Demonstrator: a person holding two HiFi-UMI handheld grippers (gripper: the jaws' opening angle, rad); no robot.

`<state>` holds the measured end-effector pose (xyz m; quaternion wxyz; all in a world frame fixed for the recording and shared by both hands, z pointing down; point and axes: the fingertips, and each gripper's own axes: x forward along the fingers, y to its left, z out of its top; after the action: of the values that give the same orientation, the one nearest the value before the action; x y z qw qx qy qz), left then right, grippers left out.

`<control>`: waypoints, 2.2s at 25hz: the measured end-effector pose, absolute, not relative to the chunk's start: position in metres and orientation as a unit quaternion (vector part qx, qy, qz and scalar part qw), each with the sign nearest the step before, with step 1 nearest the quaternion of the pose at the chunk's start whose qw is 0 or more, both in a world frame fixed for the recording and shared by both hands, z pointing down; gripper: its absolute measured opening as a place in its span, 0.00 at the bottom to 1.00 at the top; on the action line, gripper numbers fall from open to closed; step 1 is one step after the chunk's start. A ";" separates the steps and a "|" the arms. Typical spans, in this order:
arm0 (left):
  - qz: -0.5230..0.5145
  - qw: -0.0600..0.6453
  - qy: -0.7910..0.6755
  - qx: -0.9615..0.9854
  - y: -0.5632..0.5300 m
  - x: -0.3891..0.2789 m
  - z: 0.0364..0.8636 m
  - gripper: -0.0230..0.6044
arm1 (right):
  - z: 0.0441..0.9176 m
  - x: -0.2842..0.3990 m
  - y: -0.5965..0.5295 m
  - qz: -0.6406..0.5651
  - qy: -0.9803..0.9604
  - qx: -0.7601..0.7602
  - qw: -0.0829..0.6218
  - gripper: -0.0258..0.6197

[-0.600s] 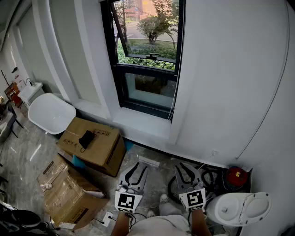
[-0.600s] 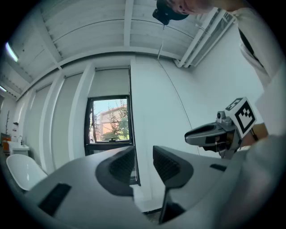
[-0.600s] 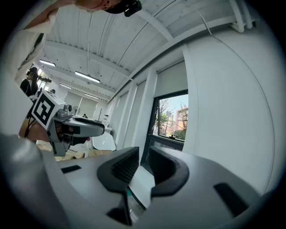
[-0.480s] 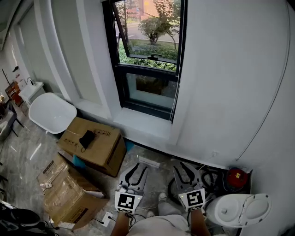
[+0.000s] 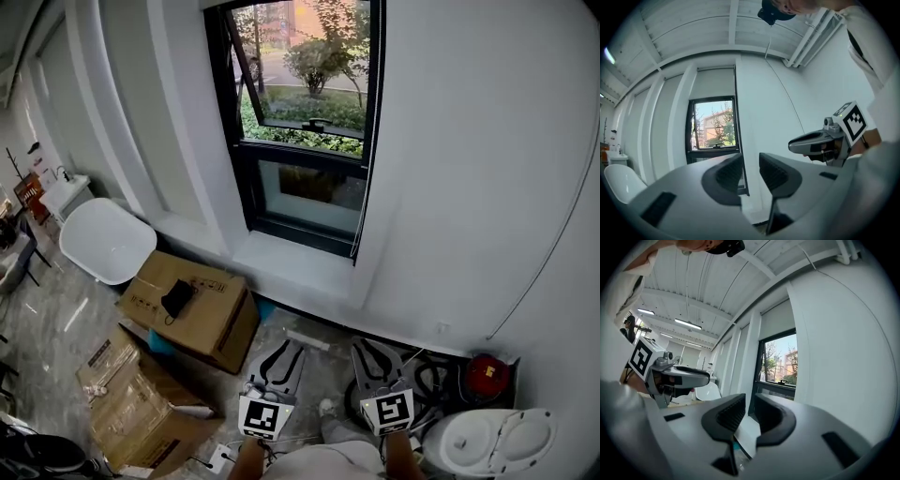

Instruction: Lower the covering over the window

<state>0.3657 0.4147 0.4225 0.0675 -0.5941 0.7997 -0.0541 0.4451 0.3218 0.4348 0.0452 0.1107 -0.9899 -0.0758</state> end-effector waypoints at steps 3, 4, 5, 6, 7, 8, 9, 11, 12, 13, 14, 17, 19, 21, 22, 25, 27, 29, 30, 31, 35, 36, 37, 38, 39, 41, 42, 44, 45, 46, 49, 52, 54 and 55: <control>-0.054 0.064 0.800 -0.594 0.391 0.349 0.426 0.22 | 0.432 0.429 0.298 -0.077 -0.990 0.109 0.033 0.13; -0.052 0.061 0.801 -0.593 0.383 0.343 0.427 0.22 | 0.434 0.423 0.289 -0.077 -0.990 0.110 0.036 0.13; -0.051 0.058 0.802 -0.593 0.374 0.338 0.428 0.22 | 0.436 0.418 0.279 -0.075 -0.990 0.110 0.042 0.13; -0.051 0.056 0.802 -0.593 0.366 0.333 0.429 0.22 | 0.438 0.413 0.270 -0.073 -0.990 0.111 0.047 0.13; -0.051 0.054 0.802 -0.593 0.357 0.328 0.430 0.21 | 0.439 0.407 0.261 -0.072 -0.990 0.110 0.050 0.13; -0.051 0.051 0.802 -0.593 0.349 0.322 0.431 0.21 | 0.440 0.400 0.252 -0.072 -0.990 0.109 0.051 0.13; -0.051 0.049 0.803 -0.592 0.341 0.315 0.431 0.21 | 0.440 0.393 0.245 -0.074 -0.990 0.106 0.050 0.13; -0.052 0.047 0.804 -0.591 0.327 0.303 0.431 0.21 | 0.438 0.380 0.231 -0.078 -0.991 0.099 0.046 0.13; -0.052 0.048 0.805 -0.589 0.321 0.298 0.430 0.21 | 0.438 0.375 0.225 -0.078 -0.991 0.097 0.047 0.13; -0.053 0.046 0.806 -0.588 0.315 0.294 0.430 0.21 | 0.438 0.371 0.218 -0.077 -0.991 0.096 0.051 0.13; -0.054 0.041 0.807 -0.587 0.309 0.289 0.430 0.21 | 0.439 0.366 0.211 -0.075 -0.991 0.095 0.055 0.13; -0.057 0.035 0.811 -0.581 0.290 0.274 0.431 0.21 | 0.440 0.352 0.190 -0.074 -0.992 0.090 0.057 0.13; -0.056 0.037 0.813 -0.578 0.279 0.265 0.430 0.21 | 0.440 0.344 0.178 -0.073 -0.992 0.086 0.057 0.13; -0.057 0.041 0.816 -0.574 0.268 0.258 0.428 0.21 | 0.440 0.336 0.168 -0.072 -0.992 0.082 0.056 0.13; -0.058 0.040 0.817 -0.572 0.264 0.254 0.429 0.21 | 0.441 0.332 0.162 -0.072 -0.993 0.080 0.057 0.13; -0.060 0.042 0.820 -0.568 0.253 0.246 0.428 0.20 | 0.441 0.321 0.150 -0.073 -0.993 0.074 0.058 0.13; -0.061 0.049 0.822 -0.565 0.247 0.238 0.424 0.20 | 0.439 0.312 0.143 -0.075 -0.993 0.070 0.056 0.13; -0.061 0.047 0.823 -0.563 0.243 0.231 0.424 0.20 | 0.439 0.303 0.139 -0.076 -0.993 0.068 0.054 0.13; -0.061 0.044 0.823 -0.563 0.242 0.228 0.425 0.20 | 0.439 0.300 0.138 -0.075 -0.994 0.067 0.052 0.13; -0.062 0.043 0.823 -0.563 0.240 0.224 0.426 0.20 | 0.440 0.297 0.136 -0.073 -0.994 0.066 0.053 0.13; -0.066 0.052 0.821 -0.565 0.225 0.211 0.423 0.20 | 0.441 0.284 0.124 -0.072 -0.993 0.070 0.056 0.13; -0.066 0.049 0.820 -0.567 0.221 0.208 0.424 0.20 | 0.441 0.280 0.120 -0.072 -0.993 0.071 0.057 0.13; -0.066 0.046 0.818 -0.569 0.218 0.206 0.424 0.20 | 0.441 0.277 0.118 -0.072 -0.993 0.072 0.057 0.13; -0.067 0.045 0.817 -0.571 0.215 0.202 0.424 0.20 | 0.441 0.273 0.115 -0.072 -0.993 0.073 0.057 0.13; -0.067 0.045 0.816 -0.572 0.212 0.199 0.424 0.20 | 0.441 0.269 0.113 -0.073 -0.993 0.074 0.057 0.13; -0.067 0.045 0.814 -0.576 0.205 0.189 0.425 0.20 | 0.441 0.260 0.107 -0.073 -0.993 0.078 0.056 0.13; -0.066 0.045 0.812 -0.578 0.201 0.184 0.425 0.20 | 0.441 0.256 0.104 -0.073 -0.993 0.081 0.056 0.13; -0.064 0.046 0.808 -0.584 0.193 0.173 0.426 0.20 | 0.441 0.246 0.097 -0.072 -0.992 0.087 0.056 0.13; -0.063 0.047 0.806 -0.587 0.189 0.168 0.426 0.20 | 0.441 0.241 0.093 -0.072 -0.992 0.092 0.057 0.13; -0.062 0.049 0.803 -0.590 0.185 0.161 0.426 0.20 | 0.442 0.235 0.090 -0.071 -0.991 0.096 0.058 0.13; -0.061 0.045 0.796 -0.600 0.172 0.142 0.430 0.20 | 0.445 0.219 0.079 -0.070 -0.990 0.109 0.062 0.13; -0.062 0.041 0.787 -0.612 0.160 0.123 0.431 0.20 | 0.445 0.201 0.070 -0.070 -0.988 0.121 0.063 0.13; -0.061 0.039 0.781 -0.620 0.152 0.109 0.432 0.20 | 0.444 0.190 0.062 -0.072 -0.987 0.131 0.060 0.13; -0.061 0.038 0.778 -0.624 0.147 0.103 0.432 0.20 | 0.445 0.185 0.059 -0.073 -0.986 0.136 0.062 0.13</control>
<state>0.1032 0.1472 0.4325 0.0381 -0.6243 0.7779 -0.0609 0.1846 0.0585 0.4450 0.0615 0.1359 -0.9861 -0.0726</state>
